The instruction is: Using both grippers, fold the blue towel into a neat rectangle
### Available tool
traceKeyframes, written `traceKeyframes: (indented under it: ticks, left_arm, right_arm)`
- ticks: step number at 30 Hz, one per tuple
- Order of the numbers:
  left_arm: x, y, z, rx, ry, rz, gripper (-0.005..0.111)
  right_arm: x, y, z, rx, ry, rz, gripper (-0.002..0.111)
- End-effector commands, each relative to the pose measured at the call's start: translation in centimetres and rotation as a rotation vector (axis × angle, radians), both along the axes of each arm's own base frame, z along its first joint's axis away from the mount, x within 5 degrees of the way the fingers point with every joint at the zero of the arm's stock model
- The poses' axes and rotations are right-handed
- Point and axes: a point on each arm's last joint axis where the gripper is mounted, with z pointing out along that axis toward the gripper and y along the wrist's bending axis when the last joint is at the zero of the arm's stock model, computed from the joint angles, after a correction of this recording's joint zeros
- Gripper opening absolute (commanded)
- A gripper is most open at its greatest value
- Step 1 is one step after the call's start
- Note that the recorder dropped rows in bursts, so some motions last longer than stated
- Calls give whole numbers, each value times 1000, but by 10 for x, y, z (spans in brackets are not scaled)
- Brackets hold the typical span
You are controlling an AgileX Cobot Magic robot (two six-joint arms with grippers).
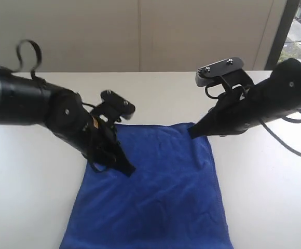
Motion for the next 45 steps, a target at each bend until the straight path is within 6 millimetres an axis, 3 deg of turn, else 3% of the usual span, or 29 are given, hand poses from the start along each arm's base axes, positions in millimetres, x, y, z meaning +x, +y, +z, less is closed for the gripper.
traceKeyframes:
  ticks: [1, 4, 7, 12, 16, 21, 29, 33, 38, 42, 45]
  left_arm:
    - [-11, 25, 47, 24, -52, -6, 0]
    - [-28, 38, 52, 52, -12, -6, 0]
    - [-47, 50, 44, 78, 35, -10, 0]
    - [-89, 67, 29, 57, 41, -26, 0]
    - [-115, 75, 21, 25, 57, -41, 0]
    - [-129, 82, 20, 8, 65, -44, 0]
    - [-130, 83, 23, 2, 55, -51, 0]
    - [-130, 84, 23, 7, 50, -58, 0]
    - [-128, 82, 24, 7, 5, -99, 0]
    - [-123, 79, 28, -13, -84, -143, 0]
    - [-120, 76, 32, -27, -148, -170, 0]
  right_arm:
    - [32, 6, -16, -63, 115, 82, 0]
    - [52, 11, -31, -69, 162, 93, 0]
    - [70, 15, -45, -71, 179, 95, 0]
    - [88, 17, -74, -121, 235, 125, 0]
    - [99, 16, -84, -167, 232, 150, 0]
    - [108, 15, -89, -235, 247, 189, 0]
    - [118, 16, -90, -248, 246, 196, 0]
    - [120, 16, -76, -248, 236, 199, 0]
    - [108, 14, -28, -258, 211, 223, 0]
    - [81, 9, 20, -259, 154, 251, 0]
    - [49, 3, 53, -268, 91, 267, 0]
